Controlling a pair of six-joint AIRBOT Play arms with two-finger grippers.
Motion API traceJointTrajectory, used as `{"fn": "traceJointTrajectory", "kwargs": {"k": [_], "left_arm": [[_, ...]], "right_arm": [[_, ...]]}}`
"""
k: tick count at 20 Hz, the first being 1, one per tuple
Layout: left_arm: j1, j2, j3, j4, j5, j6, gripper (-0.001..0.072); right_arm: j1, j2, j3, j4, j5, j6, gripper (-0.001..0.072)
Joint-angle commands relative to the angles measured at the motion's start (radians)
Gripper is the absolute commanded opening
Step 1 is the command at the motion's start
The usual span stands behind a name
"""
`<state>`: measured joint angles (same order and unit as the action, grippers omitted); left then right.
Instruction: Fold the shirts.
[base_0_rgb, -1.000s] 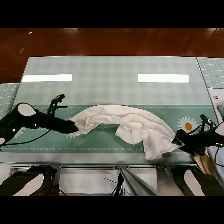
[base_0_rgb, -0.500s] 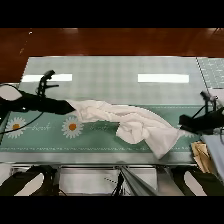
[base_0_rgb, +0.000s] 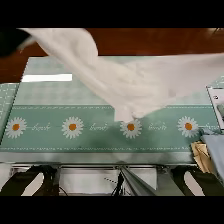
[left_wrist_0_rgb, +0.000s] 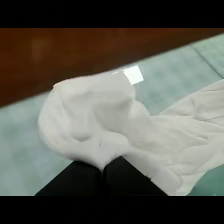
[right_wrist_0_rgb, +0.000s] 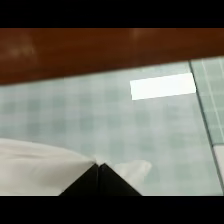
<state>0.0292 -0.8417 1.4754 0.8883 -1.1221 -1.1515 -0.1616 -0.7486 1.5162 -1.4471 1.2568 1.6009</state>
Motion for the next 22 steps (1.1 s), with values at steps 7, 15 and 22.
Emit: {"fn": "traceJointTrajectory", "kwargs": {"k": [7,15,22], "left_arm": [[0.002,0.116,0.190,0.305,-0.265,-0.230,0.0023],[0.002,0.086,-0.264,0.308,-0.285,-0.270,0.0023],[0.002,0.080,-0.686,0.280,-0.047,-0.271,0.0023]], "right_arm": [[0.001,-0.002,0.174,-0.055,0.205,0.006,0.0030],[0.001,-0.290,0.173,0.000,0.362,-0.118,0.0030],[0.002,-0.721,0.173,0.230,0.137,-0.088,0.0030]]}}
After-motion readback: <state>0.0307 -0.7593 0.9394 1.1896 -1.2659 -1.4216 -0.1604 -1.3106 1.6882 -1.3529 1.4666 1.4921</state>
